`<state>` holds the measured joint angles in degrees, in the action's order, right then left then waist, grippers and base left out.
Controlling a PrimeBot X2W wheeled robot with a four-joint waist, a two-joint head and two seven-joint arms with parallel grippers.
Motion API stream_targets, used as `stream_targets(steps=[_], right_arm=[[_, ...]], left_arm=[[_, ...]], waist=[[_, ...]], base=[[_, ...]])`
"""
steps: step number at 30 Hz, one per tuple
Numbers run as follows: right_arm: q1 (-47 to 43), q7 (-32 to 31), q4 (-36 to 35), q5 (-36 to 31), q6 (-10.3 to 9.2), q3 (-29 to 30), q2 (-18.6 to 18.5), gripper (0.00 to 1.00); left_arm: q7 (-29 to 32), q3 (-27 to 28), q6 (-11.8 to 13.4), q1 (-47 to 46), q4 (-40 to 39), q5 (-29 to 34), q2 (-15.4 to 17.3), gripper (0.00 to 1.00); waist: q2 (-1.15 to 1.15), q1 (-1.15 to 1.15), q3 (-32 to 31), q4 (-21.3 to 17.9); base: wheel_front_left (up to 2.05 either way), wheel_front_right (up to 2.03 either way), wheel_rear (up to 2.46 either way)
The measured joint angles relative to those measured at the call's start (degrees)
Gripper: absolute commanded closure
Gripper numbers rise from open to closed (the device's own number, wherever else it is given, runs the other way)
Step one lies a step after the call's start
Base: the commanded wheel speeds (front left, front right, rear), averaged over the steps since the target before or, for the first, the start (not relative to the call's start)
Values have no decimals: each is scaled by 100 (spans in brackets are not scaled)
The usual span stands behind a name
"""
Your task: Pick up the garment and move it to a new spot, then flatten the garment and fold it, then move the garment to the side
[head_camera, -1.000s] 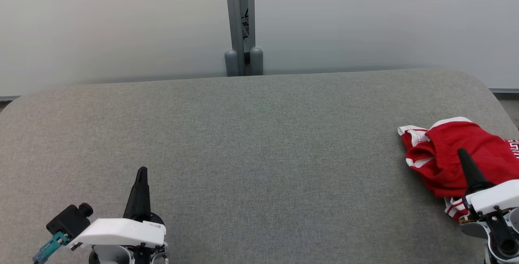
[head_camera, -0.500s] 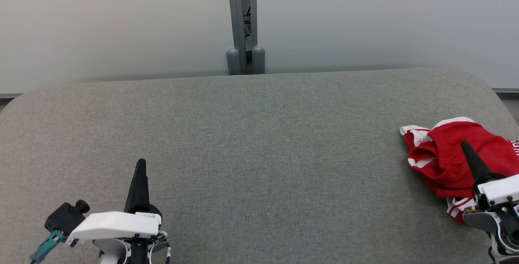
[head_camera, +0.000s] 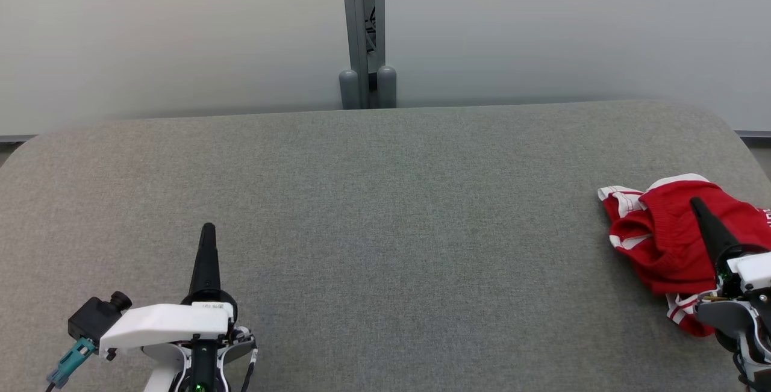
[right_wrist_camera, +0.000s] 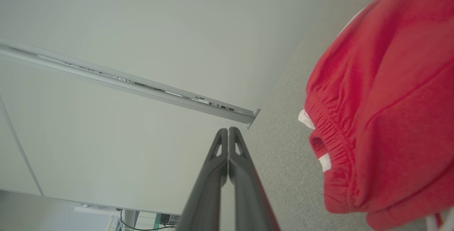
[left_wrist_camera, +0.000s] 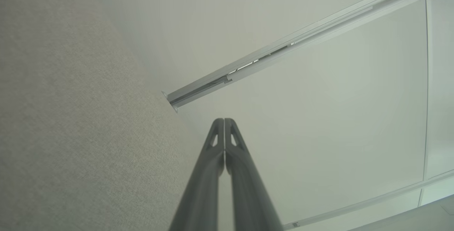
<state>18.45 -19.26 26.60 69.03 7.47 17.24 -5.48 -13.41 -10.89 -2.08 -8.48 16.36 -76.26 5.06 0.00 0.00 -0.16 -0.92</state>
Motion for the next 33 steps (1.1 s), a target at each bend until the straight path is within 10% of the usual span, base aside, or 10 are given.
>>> stream_targets(steps=[33], right_arm=[[500,-463,588,1471,-1,267,-145,100]], left_arm=[[-126,88,-402,-329,260,-1422,-186,100]], waist=[[0,0,58,74]], base=[[0,0,0]])
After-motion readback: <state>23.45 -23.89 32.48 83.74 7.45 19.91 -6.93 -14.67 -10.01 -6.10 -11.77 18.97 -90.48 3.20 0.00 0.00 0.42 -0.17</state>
